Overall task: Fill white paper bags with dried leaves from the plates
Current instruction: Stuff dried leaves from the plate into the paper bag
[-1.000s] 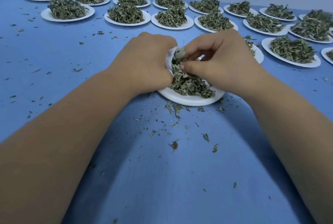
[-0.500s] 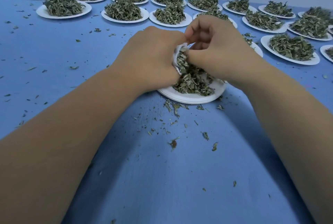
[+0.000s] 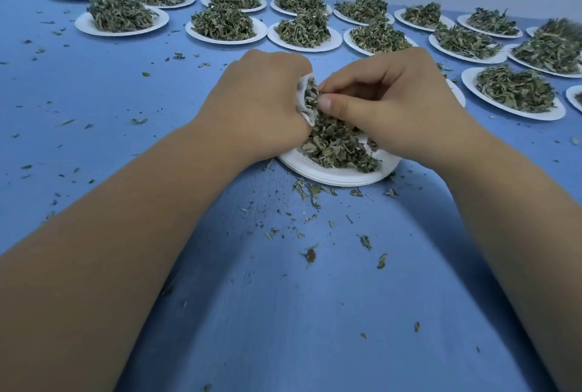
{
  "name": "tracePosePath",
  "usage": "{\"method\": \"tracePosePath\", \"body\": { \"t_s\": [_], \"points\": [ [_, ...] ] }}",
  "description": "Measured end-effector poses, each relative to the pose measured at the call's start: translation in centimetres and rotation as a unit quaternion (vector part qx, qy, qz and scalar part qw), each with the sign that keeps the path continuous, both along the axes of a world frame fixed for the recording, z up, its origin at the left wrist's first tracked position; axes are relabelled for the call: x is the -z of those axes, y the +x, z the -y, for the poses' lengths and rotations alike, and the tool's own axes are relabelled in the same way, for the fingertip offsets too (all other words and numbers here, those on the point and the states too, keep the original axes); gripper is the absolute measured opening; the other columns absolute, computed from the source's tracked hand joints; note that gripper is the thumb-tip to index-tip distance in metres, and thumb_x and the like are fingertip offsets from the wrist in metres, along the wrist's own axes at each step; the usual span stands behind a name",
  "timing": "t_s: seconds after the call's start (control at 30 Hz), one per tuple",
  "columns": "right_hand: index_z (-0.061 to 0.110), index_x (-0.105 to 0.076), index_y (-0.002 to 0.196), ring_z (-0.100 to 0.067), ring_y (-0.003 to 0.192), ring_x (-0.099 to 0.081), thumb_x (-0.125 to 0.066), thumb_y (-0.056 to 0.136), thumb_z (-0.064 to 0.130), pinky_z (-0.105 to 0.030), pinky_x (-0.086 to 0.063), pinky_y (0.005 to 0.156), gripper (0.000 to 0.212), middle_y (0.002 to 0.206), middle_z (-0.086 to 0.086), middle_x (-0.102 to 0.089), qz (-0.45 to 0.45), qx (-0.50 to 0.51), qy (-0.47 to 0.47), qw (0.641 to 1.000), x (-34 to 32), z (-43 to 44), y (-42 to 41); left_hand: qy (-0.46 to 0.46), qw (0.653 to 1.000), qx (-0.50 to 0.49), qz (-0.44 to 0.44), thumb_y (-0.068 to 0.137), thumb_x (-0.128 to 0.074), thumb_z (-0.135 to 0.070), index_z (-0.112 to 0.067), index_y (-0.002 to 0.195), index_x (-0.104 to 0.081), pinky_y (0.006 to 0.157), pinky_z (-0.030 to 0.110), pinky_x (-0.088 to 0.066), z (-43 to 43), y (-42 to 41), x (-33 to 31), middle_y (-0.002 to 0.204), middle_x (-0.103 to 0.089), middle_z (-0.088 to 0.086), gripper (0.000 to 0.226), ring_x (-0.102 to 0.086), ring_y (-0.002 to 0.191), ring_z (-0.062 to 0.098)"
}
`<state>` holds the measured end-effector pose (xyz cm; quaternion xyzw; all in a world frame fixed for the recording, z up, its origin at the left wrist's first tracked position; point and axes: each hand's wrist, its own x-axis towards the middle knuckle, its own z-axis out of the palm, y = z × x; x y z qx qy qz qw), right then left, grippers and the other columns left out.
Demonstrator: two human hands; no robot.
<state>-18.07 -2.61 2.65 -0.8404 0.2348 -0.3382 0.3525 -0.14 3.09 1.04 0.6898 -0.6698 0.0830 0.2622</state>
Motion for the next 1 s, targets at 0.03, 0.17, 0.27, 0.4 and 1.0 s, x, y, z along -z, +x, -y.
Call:
{"method": "tracePosePath", "body": {
  "t_s": [0.03, 0.17, 0.27, 0.4, 1.0],
  "points": [
    [0.02, -0.077, 0.085, 0.002, 0.062, -0.065, -0.079, 0.085, 0.005, -0.012, -0.049, 0.06, 0.015, 0.071, 0.011, -0.074, -0.005, 0.007, 0.002, 1.0, 0.0, 0.0, 0.1, 0.002, 1.0, 0.006, 0.003, 0.075, -0.057, -0.026, -0.022, 0.068, -0.036, 0.052, 0.031, -0.025, -0.1, -0.1, -0.1, 0.062, -0.043, -0.002, 0.022, -0.039, 0.057, 0.015],
    [0.02, -0.07, 0.078, 0.002, 0.057, -0.06, -0.073, 0.077, 0.004, -0.011, -0.041, 0.054, 0.017, 0.069, 0.013, -0.066, -0.038, 0.053, -0.039, 0.997, 0.0, -0.2, 0.8, 0.001, 0.999, 0.045, -0.018, 0.07, -0.055, -0.023, -0.02, 0.087, -0.052, 0.052, 0.033, -0.032, -0.7, -0.9, -0.2, 0.067, -0.046, -0.005, 0.017, -0.046, 0.064, 0.025],
    [0.023, -0.055, 0.082, -0.009, 0.07, -0.064, -0.071, 0.074, 0.016, -0.027, -0.046, 0.059, 0.019, 0.08, 0.004, -0.065, -0.048, 0.103, -0.043, 0.993, 0.3, 0.0, 1.6, -0.007, 0.999, 0.043, 0.017, 0.076, -0.058, -0.017, -0.02, 0.105, -0.056, 0.057, 0.033, -0.031, -0.7, -1.3, -0.3, 0.071, -0.044, -0.005, 0.029, -0.048, 0.071, 0.03],
    [0.024, -0.052, 0.098, -0.007, 0.074, -0.059, -0.071, 0.08, 0.017, -0.022, -0.044, 0.063, 0.027, 0.096, 0.004, -0.066, -0.073, 0.108, 0.011, 0.991, 0.4, 0.5, 2.5, -0.014, 0.997, 0.054, 0.048, 0.076, -0.061, -0.012, -0.019, 0.116, -0.054, 0.056, 0.034, -0.03, -0.5, -1.8, -0.5, 0.072, -0.045, -0.007, 0.041, -0.049, 0.073, 0.028],
    [0.017, -0.064, 0.088, -0.011, 0.053, -0.046, -0.077, 0.076, 0.011, -0.02, -0.037, 0.048, 0.018, 0.075, -0.008, -0.064, -0.002, 0.083, 0.118, 0.99, -0.3, 0.4, 1.8, -0.018, 0.991, 0.078, -0.106, 0.062, -0.055, -0.028, -0.03, 0.113, -0.055, 0.054, 0.032, -0.041, -1.3, 0.1, -0.4, 0.074, -0.056, -0.007, 0.051, -0.05, 0.066, 0.014]
  ]
}}
